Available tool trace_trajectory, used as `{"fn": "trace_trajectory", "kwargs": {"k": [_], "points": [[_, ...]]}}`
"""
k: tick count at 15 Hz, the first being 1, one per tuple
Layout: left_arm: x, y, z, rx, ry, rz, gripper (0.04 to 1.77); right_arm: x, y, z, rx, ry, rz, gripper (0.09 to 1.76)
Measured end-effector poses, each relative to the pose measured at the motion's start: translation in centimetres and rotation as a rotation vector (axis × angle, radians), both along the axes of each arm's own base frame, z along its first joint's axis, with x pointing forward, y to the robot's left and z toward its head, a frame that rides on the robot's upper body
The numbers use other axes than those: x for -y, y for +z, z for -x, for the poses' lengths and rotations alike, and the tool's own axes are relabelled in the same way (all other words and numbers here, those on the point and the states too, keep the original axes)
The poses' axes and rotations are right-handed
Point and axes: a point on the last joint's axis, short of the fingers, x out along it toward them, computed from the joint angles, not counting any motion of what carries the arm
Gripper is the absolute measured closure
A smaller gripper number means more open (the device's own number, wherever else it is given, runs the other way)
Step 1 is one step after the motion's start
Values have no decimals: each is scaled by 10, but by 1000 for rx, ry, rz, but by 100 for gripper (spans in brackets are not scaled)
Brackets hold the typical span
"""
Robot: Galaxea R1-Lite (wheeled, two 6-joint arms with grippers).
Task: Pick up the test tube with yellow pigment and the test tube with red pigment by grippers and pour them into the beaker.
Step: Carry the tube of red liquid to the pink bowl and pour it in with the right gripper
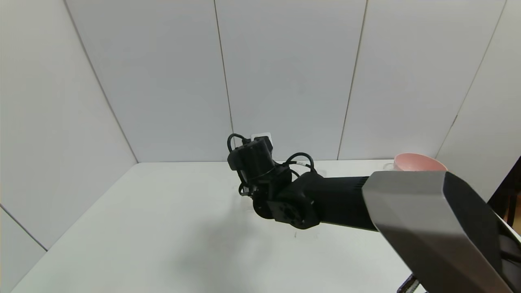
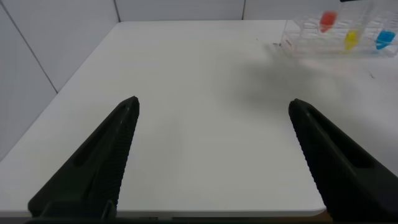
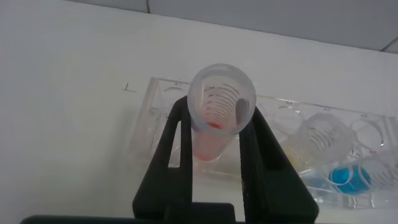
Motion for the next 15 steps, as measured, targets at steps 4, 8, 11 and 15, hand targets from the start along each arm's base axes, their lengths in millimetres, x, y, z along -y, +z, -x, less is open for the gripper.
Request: {"fn": "trace_trajectory", "kwargs": {"k": [4,8,11,15], "points": [[0,0,0,0,0,0,9,6,30,10,26,17,8,135],[0,0,0,0,0,0,9,9,46,18,34,30,-6,135],[0,0,0,0,0,0,9,10,50,19,39,31,-14,135],[0,0,0,0,0,0,9,12,49,22,29,36,-5,135]]}}
